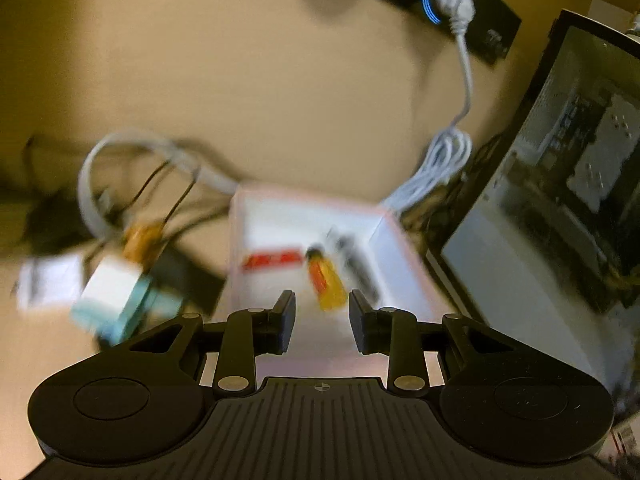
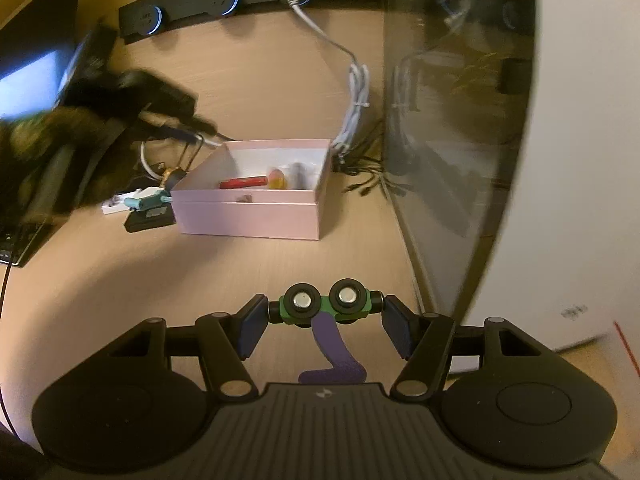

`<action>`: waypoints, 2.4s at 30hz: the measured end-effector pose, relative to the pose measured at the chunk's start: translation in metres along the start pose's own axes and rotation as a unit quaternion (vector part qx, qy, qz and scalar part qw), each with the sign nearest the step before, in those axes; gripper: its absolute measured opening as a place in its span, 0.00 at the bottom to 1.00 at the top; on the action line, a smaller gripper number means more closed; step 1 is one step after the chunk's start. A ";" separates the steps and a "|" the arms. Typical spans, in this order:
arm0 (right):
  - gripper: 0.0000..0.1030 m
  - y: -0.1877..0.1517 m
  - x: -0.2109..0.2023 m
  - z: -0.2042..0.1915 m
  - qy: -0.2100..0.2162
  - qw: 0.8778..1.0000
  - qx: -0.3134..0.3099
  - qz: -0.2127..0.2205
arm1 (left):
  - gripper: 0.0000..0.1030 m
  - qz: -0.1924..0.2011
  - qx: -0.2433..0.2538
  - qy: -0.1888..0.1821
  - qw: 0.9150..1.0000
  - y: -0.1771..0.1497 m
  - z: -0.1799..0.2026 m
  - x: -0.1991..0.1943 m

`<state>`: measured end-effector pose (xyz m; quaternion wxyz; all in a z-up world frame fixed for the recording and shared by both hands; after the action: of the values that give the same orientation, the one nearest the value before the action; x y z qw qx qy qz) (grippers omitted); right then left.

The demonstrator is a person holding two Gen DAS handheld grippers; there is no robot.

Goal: Organize rigid objects

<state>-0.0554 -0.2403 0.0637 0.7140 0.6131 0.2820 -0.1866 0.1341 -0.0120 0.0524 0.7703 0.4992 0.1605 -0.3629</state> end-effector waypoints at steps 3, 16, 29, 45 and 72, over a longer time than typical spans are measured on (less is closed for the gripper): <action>0.61 0.017 0.013 -0.007 0.020 1.000 -0.012 0.013 | 0.31 -0.021 -0.034 0.016 0.999 -0.031 -0.030 -0.026; 0.61 0.174 0.137 -0.034 0.066 0.988 0.008 0.137 | 0.31 0.002 -0.103 0.162 0.981 -0.069 -0.104 -0.124; 0.64 0.170 0.217 -0.058 0.053 0.996 -0.013 0.064 | 0.31 -0.008 -0.117 0.210 0.971 -0.072 -0.111 -0.118; 0.64 0.120 0.149 -0.053 0.085 0.994 0.023 0.067 | 0.31 -0.016 -0.083 0.179 0.980 -0.016 -0.096 -0.034; 0.65 0.023 0.168 -0.073 0.109 0.990 -0.014 -0.086 | 0.32 -0.029 -0.022 0.214 0.976 0.004 -0.128 0.029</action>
<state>0.0758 -0.1514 -0.0309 0.6689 0.5932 0.4124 -0.1750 0.1716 0.0902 -0.0203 0.7183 0.5434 0.3434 -0.2661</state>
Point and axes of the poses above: each gripper's, at about its wrist camera, not at the fingertips, and x roughly the way its jaws point, z to its right, y to its top, the point moved 8 cm from there along x, roughly the way its jaws point, and after that the axes turned 10 degrees about -x, right-handed, at the moved point
